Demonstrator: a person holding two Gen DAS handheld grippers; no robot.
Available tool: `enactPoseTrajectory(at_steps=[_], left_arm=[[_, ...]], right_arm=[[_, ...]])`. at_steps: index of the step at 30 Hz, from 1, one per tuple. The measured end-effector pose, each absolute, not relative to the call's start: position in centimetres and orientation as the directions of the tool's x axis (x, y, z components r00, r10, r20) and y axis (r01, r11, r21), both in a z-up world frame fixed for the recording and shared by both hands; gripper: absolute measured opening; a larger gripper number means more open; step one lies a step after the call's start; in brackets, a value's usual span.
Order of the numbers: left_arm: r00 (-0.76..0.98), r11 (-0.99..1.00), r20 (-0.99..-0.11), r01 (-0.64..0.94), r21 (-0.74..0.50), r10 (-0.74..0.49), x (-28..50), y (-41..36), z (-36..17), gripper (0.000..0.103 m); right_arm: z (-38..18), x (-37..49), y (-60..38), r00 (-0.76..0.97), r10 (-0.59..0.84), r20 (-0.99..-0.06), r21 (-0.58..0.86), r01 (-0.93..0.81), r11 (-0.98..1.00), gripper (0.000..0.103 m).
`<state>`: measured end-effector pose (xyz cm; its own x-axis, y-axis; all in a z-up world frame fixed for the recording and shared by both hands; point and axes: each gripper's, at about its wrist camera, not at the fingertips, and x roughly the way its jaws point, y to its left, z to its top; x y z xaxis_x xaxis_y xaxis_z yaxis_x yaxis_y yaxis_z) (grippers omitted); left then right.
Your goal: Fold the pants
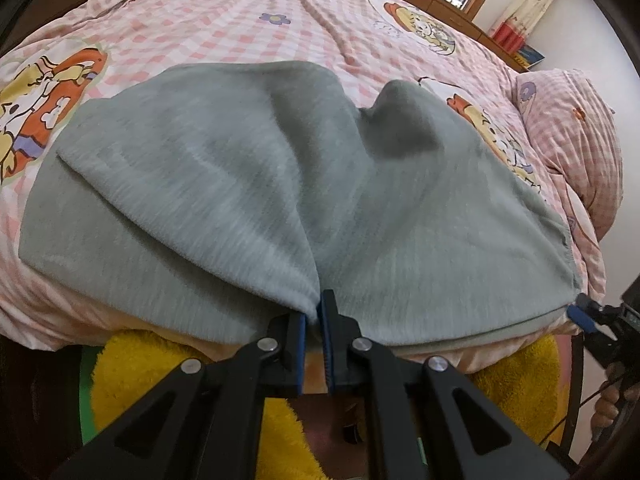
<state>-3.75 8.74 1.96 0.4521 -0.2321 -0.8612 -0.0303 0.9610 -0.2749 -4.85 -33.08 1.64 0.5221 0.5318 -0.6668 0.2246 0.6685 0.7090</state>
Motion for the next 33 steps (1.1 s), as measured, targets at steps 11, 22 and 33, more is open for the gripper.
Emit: enactPoseTrajectory(at_steps=[11, 22, 33], left_arm=[[0.446, 0.942, -0.841, 0.011, -0.336, -0.305, -3.6, 9.6, 2.2, 0.007], [0.509, 0.951, -0.817, 0.009, -0.310, -0.271, -4.6, 9.3, 4.7, 0.006], [0.476, 0.968, -0.854, -0.022, -0.251, -0.211, -5.1, 9.3, 3.3, 0.006]], right_arm=[[-1.1, -4.7, -31.8, 0.489, 0.497, -0.717, 0.684, 0.358, 0.636, 0.028], [-0.2, -3.5, -32.3, 0.537, 0.463, -0.705, 0.680, 0.328, 0.655, 0.005], [-1.2, -4.5, -32.4, 0.499, 0.479, -0.722, 0.665, 0.306, 0.682, 0.003]])
